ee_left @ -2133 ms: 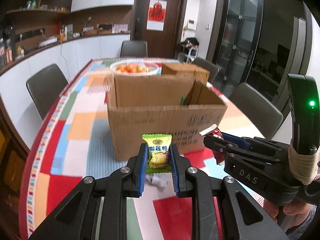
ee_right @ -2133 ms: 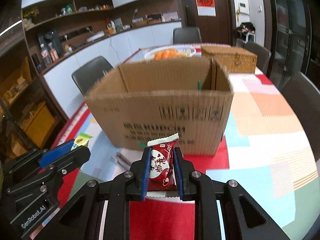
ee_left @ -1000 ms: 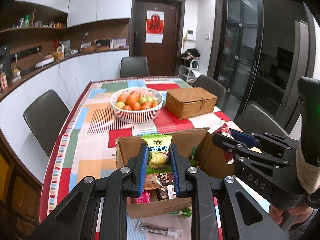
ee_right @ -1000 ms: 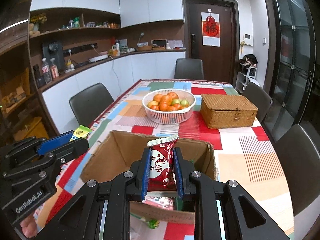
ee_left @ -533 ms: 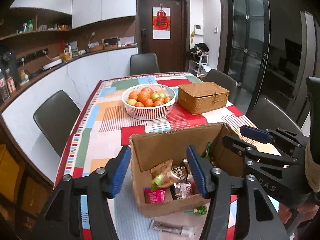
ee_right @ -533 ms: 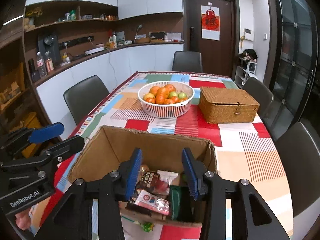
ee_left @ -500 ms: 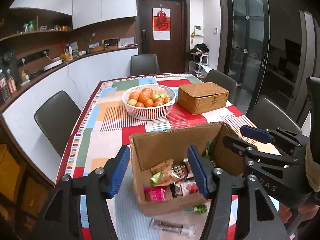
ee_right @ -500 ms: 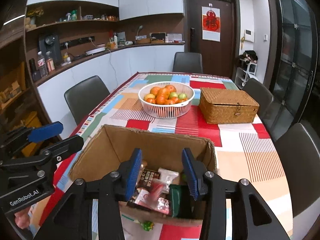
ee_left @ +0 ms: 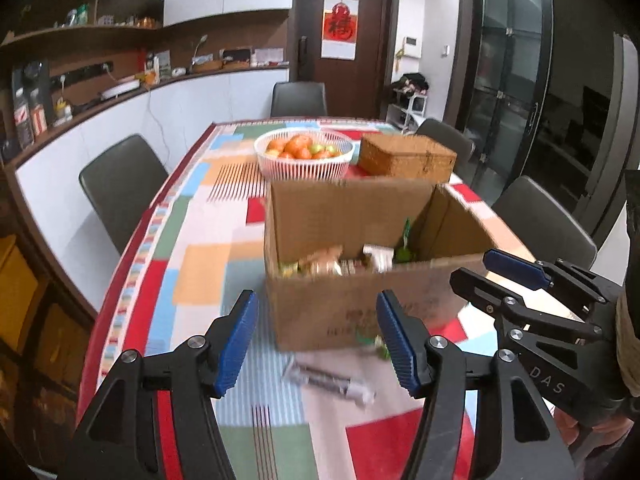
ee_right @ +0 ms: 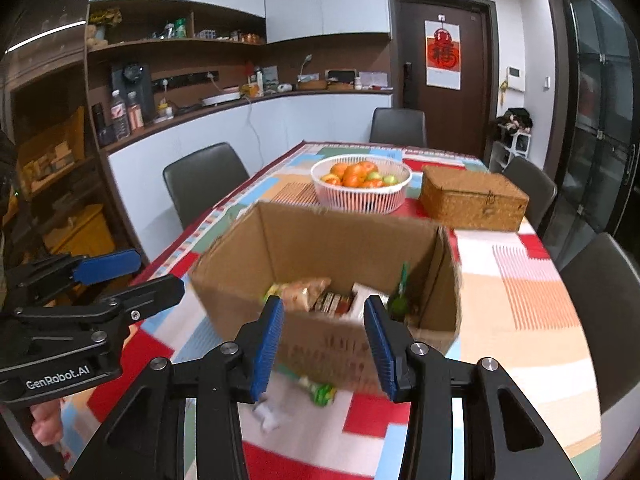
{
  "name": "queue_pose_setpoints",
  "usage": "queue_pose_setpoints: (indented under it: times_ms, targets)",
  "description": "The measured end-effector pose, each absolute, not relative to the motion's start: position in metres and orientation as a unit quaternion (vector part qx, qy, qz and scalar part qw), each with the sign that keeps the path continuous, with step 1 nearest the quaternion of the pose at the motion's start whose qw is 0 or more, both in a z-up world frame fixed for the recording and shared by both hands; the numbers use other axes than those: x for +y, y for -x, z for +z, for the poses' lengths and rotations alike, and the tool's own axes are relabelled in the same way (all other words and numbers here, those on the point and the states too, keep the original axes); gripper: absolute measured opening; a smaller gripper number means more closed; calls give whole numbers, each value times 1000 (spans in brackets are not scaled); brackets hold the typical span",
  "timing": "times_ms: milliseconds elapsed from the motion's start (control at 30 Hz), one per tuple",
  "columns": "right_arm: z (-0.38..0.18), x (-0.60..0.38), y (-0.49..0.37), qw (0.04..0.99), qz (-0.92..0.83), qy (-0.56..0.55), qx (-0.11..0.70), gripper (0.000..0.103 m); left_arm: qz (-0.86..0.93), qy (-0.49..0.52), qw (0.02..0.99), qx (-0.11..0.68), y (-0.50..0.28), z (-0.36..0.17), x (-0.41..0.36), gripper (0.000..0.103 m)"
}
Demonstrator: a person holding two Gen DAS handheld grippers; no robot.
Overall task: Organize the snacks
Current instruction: 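Grasp the white stick snack with the left tool while the right tool grasps the green lollipop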
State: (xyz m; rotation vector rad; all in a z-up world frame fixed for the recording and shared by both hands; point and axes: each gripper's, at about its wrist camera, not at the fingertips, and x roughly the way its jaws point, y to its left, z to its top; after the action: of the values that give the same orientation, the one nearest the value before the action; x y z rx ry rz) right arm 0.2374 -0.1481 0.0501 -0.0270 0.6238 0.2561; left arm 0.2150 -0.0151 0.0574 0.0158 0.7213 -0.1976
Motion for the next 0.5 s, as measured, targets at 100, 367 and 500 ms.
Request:
queue_pose_setpoints:
  times_ms: [100,367,500]
  targets:
    - [36,-148,-230,939,128,15,318,43,-100,-2,919,380,-210,36,-16,61]
    - [-18,-149,-225,916,141,4,376,43,-106,21,890,443,-209,-19,-17,61]
    - [-40,-149,-230,904,143,6,402,43,-102,36,876,470,-217,-40,-17,60]
